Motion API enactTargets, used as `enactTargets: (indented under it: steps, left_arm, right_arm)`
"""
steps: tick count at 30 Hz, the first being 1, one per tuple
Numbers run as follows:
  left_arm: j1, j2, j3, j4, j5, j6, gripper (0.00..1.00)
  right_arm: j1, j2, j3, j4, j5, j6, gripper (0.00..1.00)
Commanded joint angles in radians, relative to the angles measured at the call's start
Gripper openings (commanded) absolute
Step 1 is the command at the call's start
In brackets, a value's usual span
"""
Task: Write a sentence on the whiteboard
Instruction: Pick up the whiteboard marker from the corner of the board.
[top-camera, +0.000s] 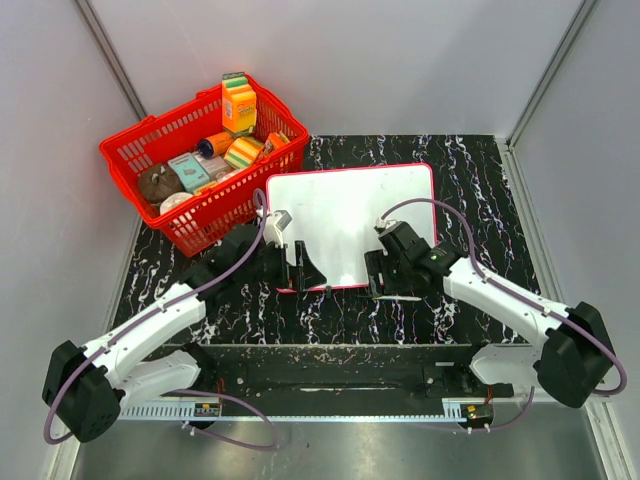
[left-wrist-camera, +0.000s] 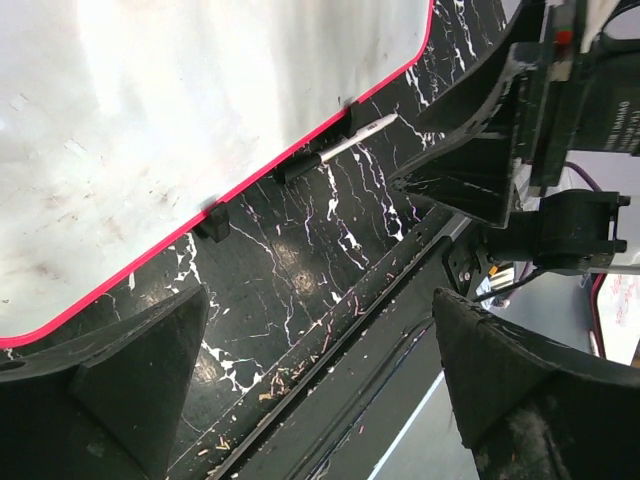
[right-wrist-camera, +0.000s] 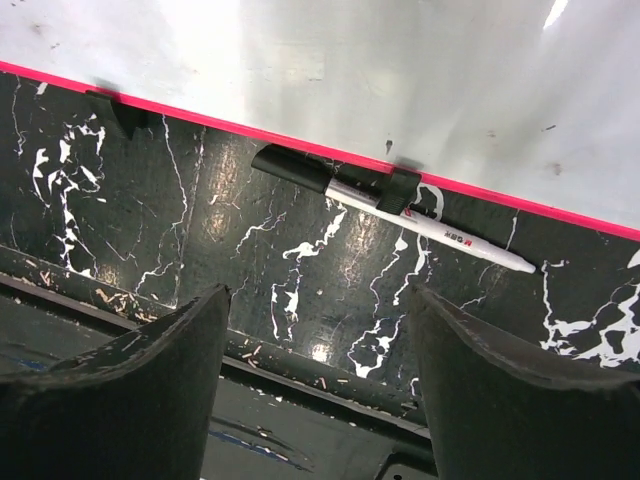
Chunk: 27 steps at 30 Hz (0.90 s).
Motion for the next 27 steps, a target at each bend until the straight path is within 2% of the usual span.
enactTargets:
  steps: [1,6,18,27]
  left_arm:
    - [-0.004,-0.017,0.048,0.077,0.014,-0.02,0.99]
    - [-0.01,-0.021,0.033,0.12,0.055,-0.023,0.99]
    - [-0.033,-0.011,0.038,0.12,0.068,-0.022,0.99]
    - [-0.041,-0.022,0.028,0.121,0.068,-0.028,0.99]
  right_arm:
    - [0.008,0.027,-0.011,0.042,0.025,0.031,0.75]
    - [0.008,0.045,-0.036,0.065,0.075,0.069,0.75]
    - [0.006,0.056,-0.168,0.241,0.106,0.141,0.74]
    - [0.006,0.004,-0.26,0.393,0.158,0.161,0.76]
